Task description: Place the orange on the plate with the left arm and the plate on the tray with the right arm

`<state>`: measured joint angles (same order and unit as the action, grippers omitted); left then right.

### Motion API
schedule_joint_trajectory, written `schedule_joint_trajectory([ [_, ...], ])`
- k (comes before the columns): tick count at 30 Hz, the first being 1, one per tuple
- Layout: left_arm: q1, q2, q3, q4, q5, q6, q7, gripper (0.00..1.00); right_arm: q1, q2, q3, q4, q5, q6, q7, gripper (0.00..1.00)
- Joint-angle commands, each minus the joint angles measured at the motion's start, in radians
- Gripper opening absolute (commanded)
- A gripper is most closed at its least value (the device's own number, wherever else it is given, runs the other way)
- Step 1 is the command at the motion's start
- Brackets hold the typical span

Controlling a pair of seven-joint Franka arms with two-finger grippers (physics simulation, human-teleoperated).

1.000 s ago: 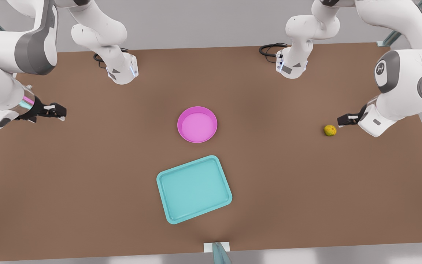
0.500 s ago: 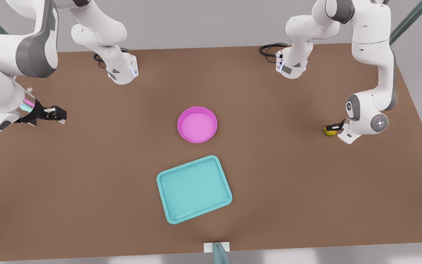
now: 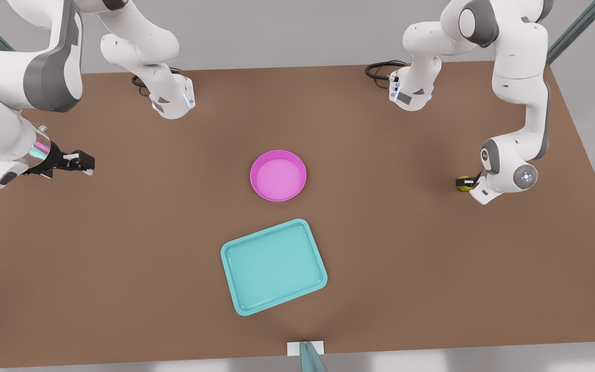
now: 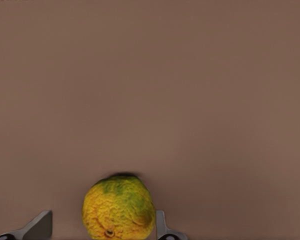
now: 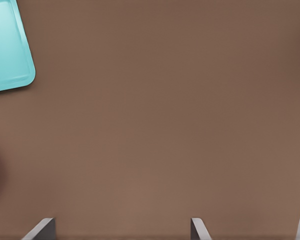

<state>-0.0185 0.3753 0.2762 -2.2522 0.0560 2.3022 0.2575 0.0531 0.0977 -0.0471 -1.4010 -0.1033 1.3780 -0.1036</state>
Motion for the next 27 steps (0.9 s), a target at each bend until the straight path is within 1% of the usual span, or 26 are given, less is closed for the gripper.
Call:
schedule_joint_trajectory([
  [1, 0.0, 0.005, 0.0, 0.002, -0.001, 0.014, 0.089, 1.0, -0.001, 0.0, 0.0, 0.0, 0.001, -0.002, -0.001, 1.0],
  [7, -0.001, 0.031, -0.008, 0.002, -0.002, 0.048, 0.074, 1.0, -0.001, 0.005, -0.002, -0.001, 0.001, -0.004, -0.001, 1.0],
  [15, -0.001, 0.051, -0.009, 0.0, -0.004, 0.036, 0.069, 1.0, -0.001, 0.005, -0.007, 0.0, 0.001, -0.005, -0.005, 1.0],
  [16, -0.001, 0.051, -0.011, 0.0, -0.004, 0.036, 0.055, 0.97, -0.001, 0.005, -0.007, -0.001, 0.001, -0.005, -0.005, 1.0],
  [17, -0.003, 0.053, -0.012, 0.0, -0.004, 0.036, 0.055, 0.91, -0.001, 0.007, -0.007, -0.001, 0.001, -0.005, -0.007, 1.0],
  [18, -0.003, 0.053, -0.015, 0.0, -0.005, 0.042, 0.055, 0.88, -0.001, 0.007, -0.007, -0.001, 0.001, -0.005, -0.007, 1.0],
  [19, -0.003, 0.053, -0.02, 0.002, -0.005, 0.046, 0.052, 0.88, -0.001, 0.007, -0.007, -0.001, 0.001, -0.005, -0.007, 1.0],
  [20, -0.003, 0.053, -0.022, 0.002, -0.005, 0.046, 0.051, 0.83, -0.001, 0.008, -0.007, -0.001, 0.001, -0.004, -0.007, 1.0],
  [21, -0.003, 0.053, -0.022, 0.002, -0.005, 0.046, 0.051, 0.82, -0.001, 0.01, -0.007, -0.001, 0.001, -0.004, -0.007, 1.0],
  [23, -0.003, 0.054, -0.022, 0.002, -0.005, 0.046, 0.051, 0.73, -0.001, 0.01, -0.007, 0.0, 0.001, -0.004, -0.007, 1.0],
  [24, -0.003, 0.054, -0.022, 0.002, -0.005, 0.046, 0.051, 0.67, -0.001, 0.01, -0.007, 0.0, 0.001, -0.005, -0.007, 1.0],
  [25, -0.003, 0.054, -0.022, 0.002, -0.005, 0.046, 0.051, 0.62, -0.001, 0.01, -0.007, -0.001, 0.001, -0.005, -0.007, 1.0],
  [27, -0.003, 0.05, -0.022, 0.005, -0.005, 0.037, 0.043, 0.61, -0.001, 0.01, -0.007, 0.0, 0.001, -0.005, -0.008, 1.0],
])
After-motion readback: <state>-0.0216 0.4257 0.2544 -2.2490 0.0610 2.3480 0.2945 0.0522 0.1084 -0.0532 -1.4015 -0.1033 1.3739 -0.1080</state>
